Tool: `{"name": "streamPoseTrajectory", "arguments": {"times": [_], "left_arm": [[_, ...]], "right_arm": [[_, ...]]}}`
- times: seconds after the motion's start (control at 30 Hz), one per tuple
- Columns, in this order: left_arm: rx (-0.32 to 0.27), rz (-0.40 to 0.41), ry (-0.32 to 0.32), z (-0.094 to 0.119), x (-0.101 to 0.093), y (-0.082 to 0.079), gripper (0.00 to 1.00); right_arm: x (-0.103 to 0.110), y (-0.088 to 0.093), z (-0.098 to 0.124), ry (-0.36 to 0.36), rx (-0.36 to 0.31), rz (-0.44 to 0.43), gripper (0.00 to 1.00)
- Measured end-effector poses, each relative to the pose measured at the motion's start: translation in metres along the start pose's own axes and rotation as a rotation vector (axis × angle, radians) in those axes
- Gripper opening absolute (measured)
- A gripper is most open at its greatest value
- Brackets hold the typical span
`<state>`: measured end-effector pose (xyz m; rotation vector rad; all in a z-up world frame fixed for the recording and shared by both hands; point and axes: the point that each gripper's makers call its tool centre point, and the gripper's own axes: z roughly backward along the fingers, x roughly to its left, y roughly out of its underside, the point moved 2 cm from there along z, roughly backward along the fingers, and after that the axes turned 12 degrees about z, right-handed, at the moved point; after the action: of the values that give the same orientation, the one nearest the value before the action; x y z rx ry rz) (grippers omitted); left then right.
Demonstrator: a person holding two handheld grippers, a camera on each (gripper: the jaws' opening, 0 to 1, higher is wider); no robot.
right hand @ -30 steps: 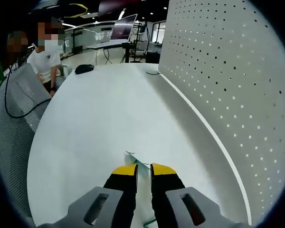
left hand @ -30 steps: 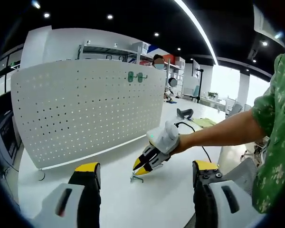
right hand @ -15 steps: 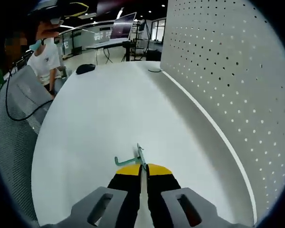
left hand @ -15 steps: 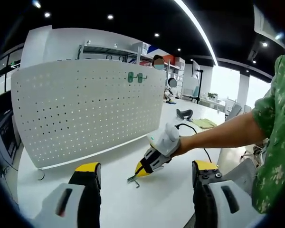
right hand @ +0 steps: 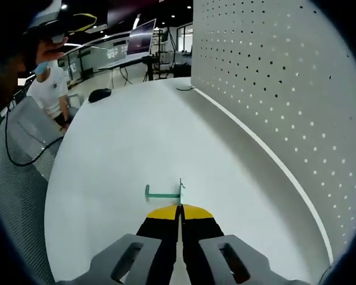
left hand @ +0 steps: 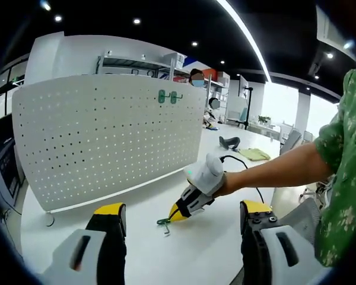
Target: Insert the hook assembly into the mounting plate slot until the hook locks in place.
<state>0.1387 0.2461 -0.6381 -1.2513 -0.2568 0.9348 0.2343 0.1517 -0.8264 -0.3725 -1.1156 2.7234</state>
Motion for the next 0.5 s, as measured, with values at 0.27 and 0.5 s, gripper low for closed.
{"name": "streamPoseTrajectory", "arguments": {"times": [0.27,0.5], "left_arm": [[-0.002,-0.001,0.002,-0.0003,-0.0004,-0.0006,0.81],[-0.009,0.002,0.006,-0.0015,-0.001,-0.0028,0.8]], "right_arm": [[-0.0011,-0.0009,0.0019,0.03,-0.056,-0.152,0.0],[-0.0067,-0.0056,0.0064,0.059,-0.135,-0.291,0.0]]}}
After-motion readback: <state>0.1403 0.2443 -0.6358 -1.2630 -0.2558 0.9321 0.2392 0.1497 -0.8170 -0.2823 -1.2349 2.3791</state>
